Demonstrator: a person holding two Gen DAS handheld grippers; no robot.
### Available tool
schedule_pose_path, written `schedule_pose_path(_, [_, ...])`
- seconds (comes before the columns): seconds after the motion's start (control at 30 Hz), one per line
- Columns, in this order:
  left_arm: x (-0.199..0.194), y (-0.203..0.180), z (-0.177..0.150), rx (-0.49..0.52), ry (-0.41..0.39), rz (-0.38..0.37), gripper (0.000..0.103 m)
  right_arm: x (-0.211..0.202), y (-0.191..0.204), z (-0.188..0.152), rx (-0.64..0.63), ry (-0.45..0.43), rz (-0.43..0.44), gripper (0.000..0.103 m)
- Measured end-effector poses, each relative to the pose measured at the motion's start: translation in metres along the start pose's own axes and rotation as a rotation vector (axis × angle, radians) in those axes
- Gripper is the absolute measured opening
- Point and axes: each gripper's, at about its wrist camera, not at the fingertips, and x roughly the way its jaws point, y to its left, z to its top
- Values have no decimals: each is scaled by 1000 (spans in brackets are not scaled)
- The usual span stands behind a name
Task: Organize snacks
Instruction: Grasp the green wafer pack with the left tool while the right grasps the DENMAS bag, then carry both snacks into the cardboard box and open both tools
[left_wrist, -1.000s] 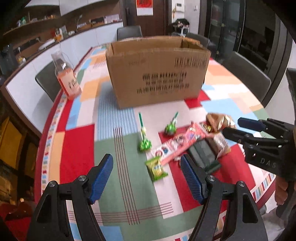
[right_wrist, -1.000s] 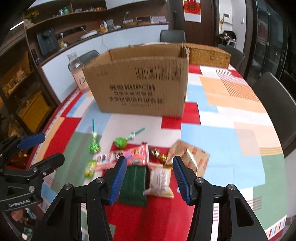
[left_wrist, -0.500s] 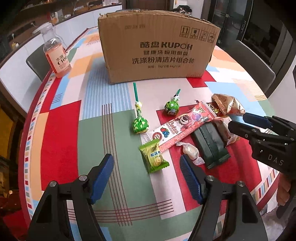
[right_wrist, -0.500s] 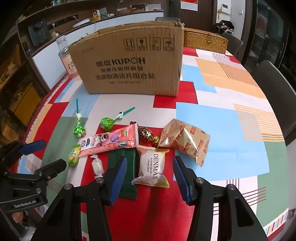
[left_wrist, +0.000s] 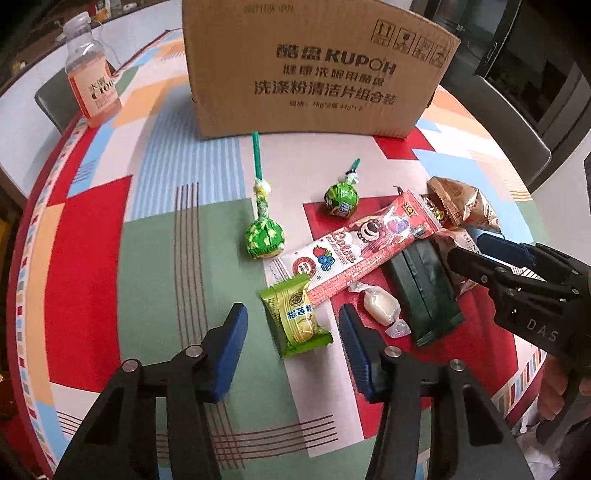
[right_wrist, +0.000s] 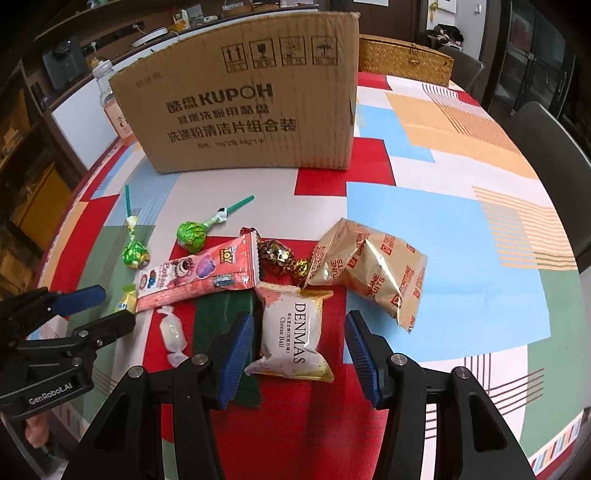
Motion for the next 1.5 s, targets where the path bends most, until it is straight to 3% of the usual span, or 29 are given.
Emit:
schedule_pose_path(0.2, [7, -1, 0, -6, 16, -16, 39, 10, -2, -2, 14, 28, 24, 49])
schedule_pose_path(0.37, [8, -2, 2, -8, 20, -42, 24, 9, 1, -3, 2, 24, 35, 35])
schedule_pose_path(0.67, [-6, -6, -2, 2, -18, -68, 22, -10, 7, -6, -19, -17, 52, 35])
schedule_pose_path(1.07, [-60, -14, 7, 36, -163, -60, 22, -46, 14, 2, -47, -108, 89, 35])
schedule_pose_path(1.5, [-118, -15, 42, 66, -350, -38, 23, -95, 24, 42, -92, -294, 116, 35])
